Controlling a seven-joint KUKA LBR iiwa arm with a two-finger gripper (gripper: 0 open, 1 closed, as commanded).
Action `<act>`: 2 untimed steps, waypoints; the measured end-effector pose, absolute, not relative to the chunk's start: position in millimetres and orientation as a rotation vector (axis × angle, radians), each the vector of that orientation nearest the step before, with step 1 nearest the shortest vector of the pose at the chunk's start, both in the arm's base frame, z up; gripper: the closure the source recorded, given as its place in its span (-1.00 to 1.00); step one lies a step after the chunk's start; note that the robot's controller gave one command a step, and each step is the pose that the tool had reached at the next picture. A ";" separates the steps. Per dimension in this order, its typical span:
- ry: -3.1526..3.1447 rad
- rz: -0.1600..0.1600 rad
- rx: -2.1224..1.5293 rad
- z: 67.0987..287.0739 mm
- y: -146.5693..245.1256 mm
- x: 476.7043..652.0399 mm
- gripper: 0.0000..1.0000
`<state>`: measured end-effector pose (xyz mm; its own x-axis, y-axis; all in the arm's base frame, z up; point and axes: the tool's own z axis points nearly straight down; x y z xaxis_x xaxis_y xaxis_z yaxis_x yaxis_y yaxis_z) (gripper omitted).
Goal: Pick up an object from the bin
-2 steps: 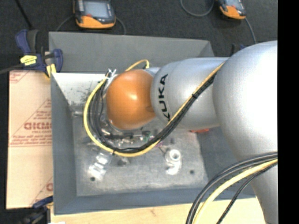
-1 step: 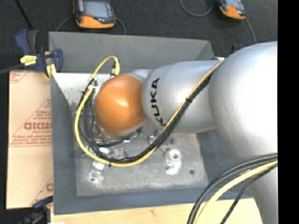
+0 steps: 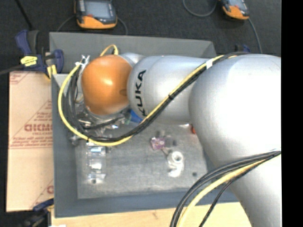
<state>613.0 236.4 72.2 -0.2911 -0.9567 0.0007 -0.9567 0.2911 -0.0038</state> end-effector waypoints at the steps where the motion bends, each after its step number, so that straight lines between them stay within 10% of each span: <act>1: 2.523 0.002 -1.861 72.9 239.1 612.4 1.00; 2: 2.468 -0.008 -1.925 196.7 218.1 644.2 1.00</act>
Offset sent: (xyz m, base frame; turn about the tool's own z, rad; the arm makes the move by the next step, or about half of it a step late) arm 0.0000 0.0000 0.0000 0.0000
